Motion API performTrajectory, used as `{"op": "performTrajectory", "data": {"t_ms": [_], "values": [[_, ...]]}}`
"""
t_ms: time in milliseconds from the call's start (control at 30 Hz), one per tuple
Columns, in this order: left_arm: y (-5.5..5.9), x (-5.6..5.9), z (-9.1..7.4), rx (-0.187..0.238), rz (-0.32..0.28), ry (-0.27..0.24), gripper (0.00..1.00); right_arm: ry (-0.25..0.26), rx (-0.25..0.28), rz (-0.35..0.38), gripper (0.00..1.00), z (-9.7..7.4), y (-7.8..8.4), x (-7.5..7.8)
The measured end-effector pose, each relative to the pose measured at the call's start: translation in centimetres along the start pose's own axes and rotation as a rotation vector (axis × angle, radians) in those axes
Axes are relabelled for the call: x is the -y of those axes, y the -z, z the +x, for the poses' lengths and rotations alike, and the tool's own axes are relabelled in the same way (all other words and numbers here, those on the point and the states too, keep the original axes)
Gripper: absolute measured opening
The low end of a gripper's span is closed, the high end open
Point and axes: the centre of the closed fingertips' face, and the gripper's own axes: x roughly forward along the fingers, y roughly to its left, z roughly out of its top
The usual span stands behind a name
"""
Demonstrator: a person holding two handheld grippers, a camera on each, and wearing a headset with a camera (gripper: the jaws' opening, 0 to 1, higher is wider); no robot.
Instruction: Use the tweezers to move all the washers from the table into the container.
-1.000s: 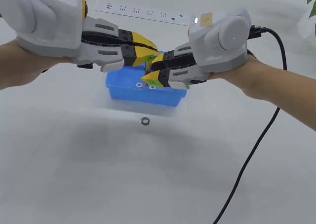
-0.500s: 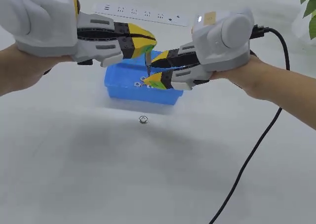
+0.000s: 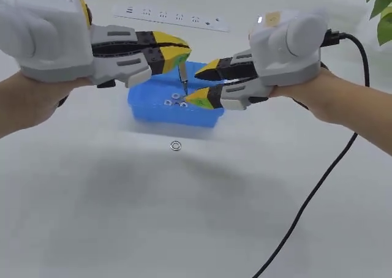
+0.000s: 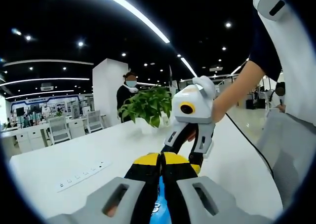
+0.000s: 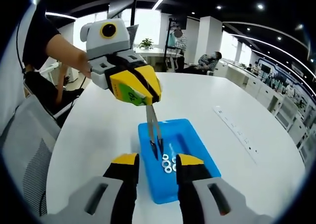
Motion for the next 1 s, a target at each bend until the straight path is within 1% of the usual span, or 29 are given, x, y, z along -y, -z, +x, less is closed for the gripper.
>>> {"op": "performTrajectory", "data": {"t_ms": [100,167,233,300,400,467,567,633,800,1000], "values": [[0.2,0.5,-0.3,0.001,-0.004,0.001,0.04,0.018,0.013,0.010,0.33,-0.9,0.1,-0.1],[0.6,0.5,-0.7,-0.002,-0.002,-0.008,0.04,0.037,0.028,0.022,0.36,-1.6,0.0,-0.1],[1.1,0.6,-1.1,-0.008,-0.012,-0.007,0.04,0.049,0.052,0.035,0.39,-2.3,-0.3,-0.2],[1.5,0.7,-1.3,-0.016,-0.013,-0.004,0.04,0.056,0.066,0.047,0.40,-2.8,-0.5,-0.4],[1.9,0.7,-1.8,-0.017,-0.021,-0.009,0.04,0.072,0.090,0.063,0.41,-3.8,-0.7,-0.8],[2.0,0.3,-2.1,-0.010,-0.028,-0.019,0.04,0.081,0.109,0.079,0.42,-4.3,-0.9,-1.1],[2.0,-0.1,-2.4,-0.002,-0.026,-0.035,0.04,0.088,0.117,0.088,0.42,-5.0,-0.7,-1.6],[1.9,-0.3,-2.4,-0.003,-0.003,-0.040,0.04,0.094,0.127,0.102,0.42,-5.3,-0.6,-1.8],[1.6,-0.6,-2.5,0.004,0.007,-0.040,0.04,0.117,0.137,0.149,0.42,-6.1,0.3,-2.0],[1.0,-0.9,-2.9,0.002,0.028,-0.039,0.04,0.139,0.145,0.184,0.42,-7.2,1.1,-2.3]]}}
